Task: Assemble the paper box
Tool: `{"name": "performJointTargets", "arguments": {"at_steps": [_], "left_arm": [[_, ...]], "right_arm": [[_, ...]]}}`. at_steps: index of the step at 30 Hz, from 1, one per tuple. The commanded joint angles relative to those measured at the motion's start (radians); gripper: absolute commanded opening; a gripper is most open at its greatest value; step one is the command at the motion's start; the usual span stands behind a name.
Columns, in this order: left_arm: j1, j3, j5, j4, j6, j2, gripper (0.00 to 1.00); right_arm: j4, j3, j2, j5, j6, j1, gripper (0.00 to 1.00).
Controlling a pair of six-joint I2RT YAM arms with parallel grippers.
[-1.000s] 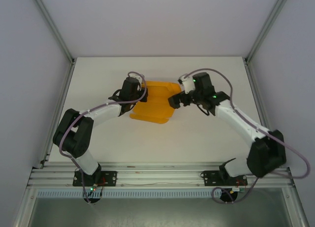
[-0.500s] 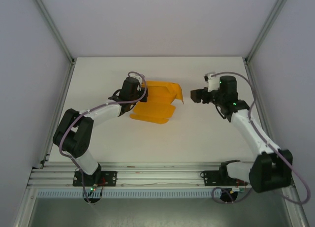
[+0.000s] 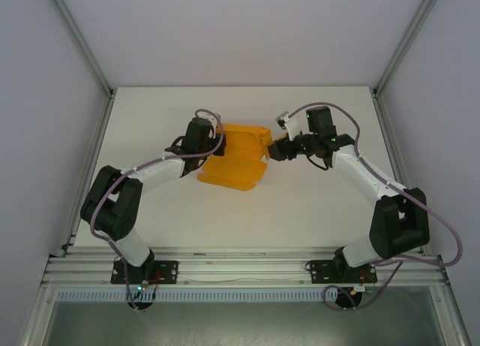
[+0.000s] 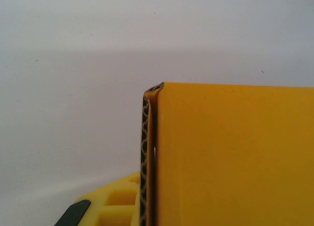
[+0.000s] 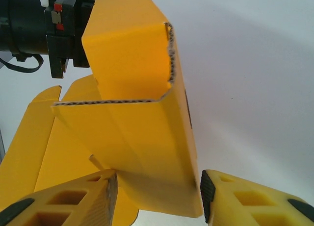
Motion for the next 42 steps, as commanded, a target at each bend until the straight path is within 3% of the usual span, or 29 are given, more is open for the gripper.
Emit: {"name": "performJointTargets", "arguments": {"at_steps": [1, 8, 13, 17, 19, 22, 26, 29, 32, 38, 42], "left_arm": [[-0.005, 0.019, 0.006, 0.01, 0.008, -0.022, 0.0], [-0.011, 0.035, -0.06, -0.018, -0.007, -0.008, 0.0], [-0.018, 0.026, -0.066, -0.009, -0.008, -0.018, 0.0], [-0.029, 0.026, -0.099, -0.016, -0.006, -0.03, 0.0], [-0.035, 0.027, -0.102, -0.018, -0.001, -0.032, 0.0], [-0.045, 0.027, -0.101, -0.017, 0.005, -0.034, 0.0], [-0.059, 0.036, -0.146, -0.036, -0.001, -0.031, 0.0], [-0.067, 0.048, -0.187, -0.059, -0.025, -0.031, 0.0], [-0.078, 0.059, -0.247, -0.082, -0.067, -0.034, 0.0], [-0.081, 0.091, -0.36, -0.153, -0.156, -0.021, 0.0], [-0.078, 0.105, -0.35, -0.165, -0.16, -0.007, 0.0]], "right_arm": [[0.041, 0.036, 0.021, 0.012, 0.016, 0.034, 0.49], [0.081, 0.072, 0.056, 0.148, 0.103, 0.137, 0.38], [0.153, 0.077, 0.078, 0.49, 0.227, 0.207, 0.45], [0.179, 0.099, 0.12, 0.762, 0.274, 0.257, 0.45], [0.193, 0.114, 0.145, 0.835, 0.277, 0.271, 0.42], [0.226, 0.13, 0.185, 0.844, 0.293, 0.275, 0.4], [0.274, 0.144, 0.222, 0.934, 0.309, 0.296, 0.13], [0.298, 0.153, 0.247, 1.109, 0.341, 0.318, 0.01], [0.257, 0.179, 0.297, 1.37, 0.407, 0.327, 0.0], [0.098, 0.252, 0.405, 1.731, 0.532, 0.326, 0.0], [0.039, 0.297, 0.446, 1.794, 0.542, 0.316, 0.0]]}}
